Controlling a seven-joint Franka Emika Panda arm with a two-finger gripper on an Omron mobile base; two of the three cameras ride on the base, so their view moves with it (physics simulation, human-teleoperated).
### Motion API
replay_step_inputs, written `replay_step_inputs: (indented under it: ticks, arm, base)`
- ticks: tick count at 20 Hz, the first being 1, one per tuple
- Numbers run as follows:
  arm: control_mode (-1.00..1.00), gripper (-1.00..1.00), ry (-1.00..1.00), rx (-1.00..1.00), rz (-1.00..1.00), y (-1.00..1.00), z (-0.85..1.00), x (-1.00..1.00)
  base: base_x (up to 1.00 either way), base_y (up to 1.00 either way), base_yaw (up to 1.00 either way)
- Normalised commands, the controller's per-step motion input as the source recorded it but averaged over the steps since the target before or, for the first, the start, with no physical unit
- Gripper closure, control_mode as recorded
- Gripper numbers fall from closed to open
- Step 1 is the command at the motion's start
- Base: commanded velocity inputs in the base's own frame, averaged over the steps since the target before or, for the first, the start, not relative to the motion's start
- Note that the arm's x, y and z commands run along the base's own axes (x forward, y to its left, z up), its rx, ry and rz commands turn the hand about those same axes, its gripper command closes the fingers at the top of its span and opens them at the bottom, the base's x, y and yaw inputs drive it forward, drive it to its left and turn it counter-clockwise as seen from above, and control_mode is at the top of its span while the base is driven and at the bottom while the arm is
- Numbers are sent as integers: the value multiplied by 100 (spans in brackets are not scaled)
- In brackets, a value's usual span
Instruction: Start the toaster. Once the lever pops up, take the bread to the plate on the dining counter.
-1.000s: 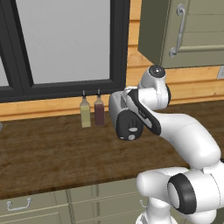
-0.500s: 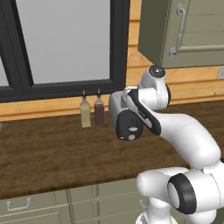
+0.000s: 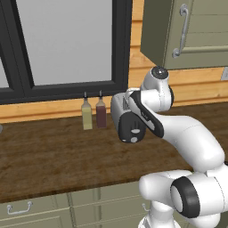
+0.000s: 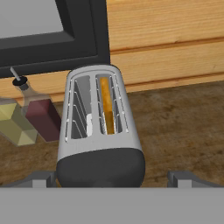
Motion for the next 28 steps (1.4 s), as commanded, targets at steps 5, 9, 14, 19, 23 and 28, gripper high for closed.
replay_step_inputs:
  ticks: [5,9,14,19,23,28]
  arm:
    - [-100,-100,0,0,0,0,0,0]
    - [-100,-100,0,0,0,0,0,0]
    - [-100,-100,4,0,0,-4,0,12]
    - [-100,-100,9,-1,0,-1,-3,28]
    - [-100,-100,2,-6,0,0,-4,17]
    - [-100,-100,0,-6,0,0,-23,11]
  base:
    - [0,0,0]
    - [0,0,0]
    - [0,0,0]
    - [0,0,0]
    - [0,0,0]
    - [0,0,0]
